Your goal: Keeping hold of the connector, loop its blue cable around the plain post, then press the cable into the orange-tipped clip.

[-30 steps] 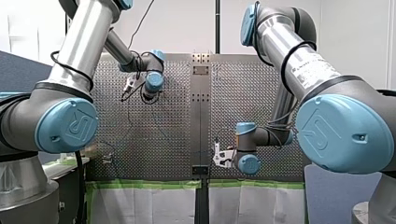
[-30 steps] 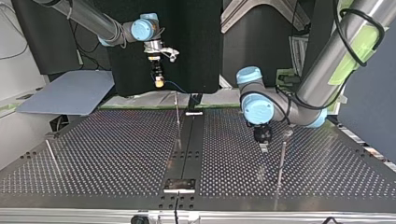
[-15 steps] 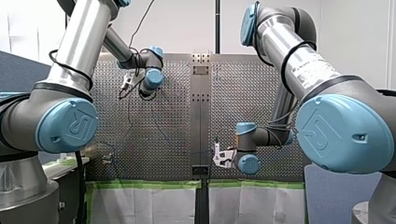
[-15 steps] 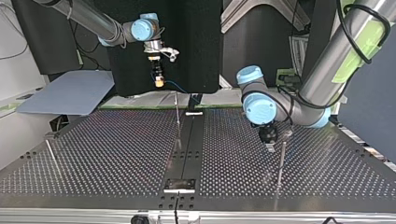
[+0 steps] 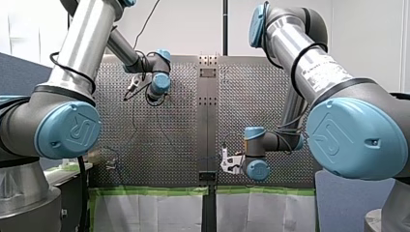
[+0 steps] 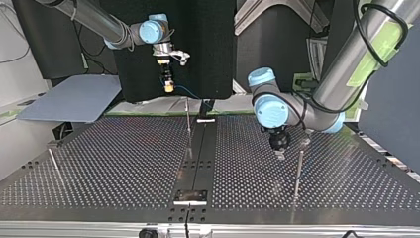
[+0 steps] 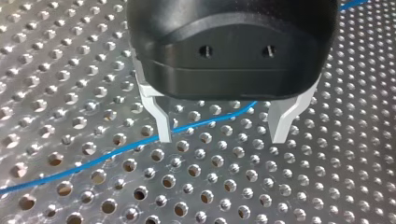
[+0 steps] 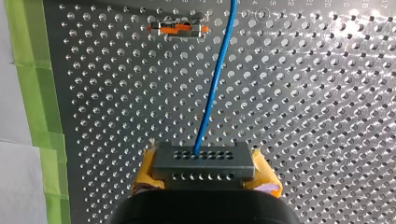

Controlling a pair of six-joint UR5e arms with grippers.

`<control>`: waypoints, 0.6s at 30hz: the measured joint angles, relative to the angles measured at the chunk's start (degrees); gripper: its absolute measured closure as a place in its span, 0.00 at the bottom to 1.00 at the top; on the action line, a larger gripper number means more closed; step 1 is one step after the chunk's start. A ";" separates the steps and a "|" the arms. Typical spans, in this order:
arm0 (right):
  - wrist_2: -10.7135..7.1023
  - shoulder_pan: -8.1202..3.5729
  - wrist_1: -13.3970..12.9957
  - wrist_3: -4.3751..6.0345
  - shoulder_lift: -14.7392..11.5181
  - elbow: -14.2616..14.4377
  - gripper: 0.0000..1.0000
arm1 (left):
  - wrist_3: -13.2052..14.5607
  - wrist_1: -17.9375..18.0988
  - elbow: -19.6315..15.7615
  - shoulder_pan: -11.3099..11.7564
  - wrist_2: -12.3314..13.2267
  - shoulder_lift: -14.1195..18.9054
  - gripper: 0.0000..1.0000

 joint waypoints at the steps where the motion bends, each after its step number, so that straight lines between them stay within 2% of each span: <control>1: -0.01 0.01 0.02 0.00 0.00 0.00 1.00 | 0.51 0.16 -0.14 -0.02 -0.34 -0.01 0.00; 7: 0.00 0.00 0.21 -0.01 0.00 0.01 1.00 | 3.56 0.55 -0.40 -0.05 -2.98 -0.17 0.00; 18: -0.02 0.01 0.26 -0.01 0.00 0.00 1.00 | 3.05 0.42 -0.44 -0.94 -1.04 -1.59 0.00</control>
